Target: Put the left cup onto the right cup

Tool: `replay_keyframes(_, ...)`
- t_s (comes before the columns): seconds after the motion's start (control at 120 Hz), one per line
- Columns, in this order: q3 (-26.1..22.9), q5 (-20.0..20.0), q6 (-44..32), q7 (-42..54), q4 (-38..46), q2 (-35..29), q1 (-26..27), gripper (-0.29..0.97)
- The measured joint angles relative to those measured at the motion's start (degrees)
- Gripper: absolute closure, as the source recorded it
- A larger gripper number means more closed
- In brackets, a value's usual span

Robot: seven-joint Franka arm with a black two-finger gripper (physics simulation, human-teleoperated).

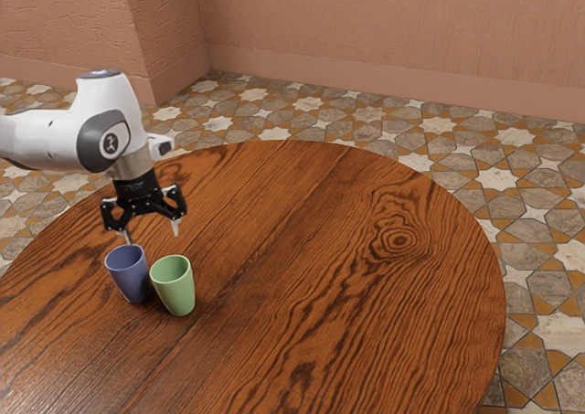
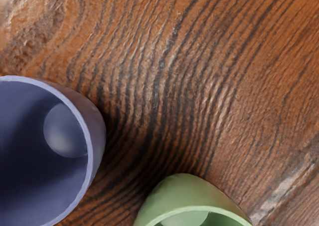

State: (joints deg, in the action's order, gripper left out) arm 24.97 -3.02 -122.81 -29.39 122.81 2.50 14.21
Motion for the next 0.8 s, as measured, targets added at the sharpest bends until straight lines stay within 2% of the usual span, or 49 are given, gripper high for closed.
replay_keyframes(0.242,0.0,1.3,-0.7,-2.9,0.3,1.7,-5.3,0.02)
replay_keyframes(0.8,0.0,0.6,-4.7,-7.0,0.3,5.9,-4.9,0.02)
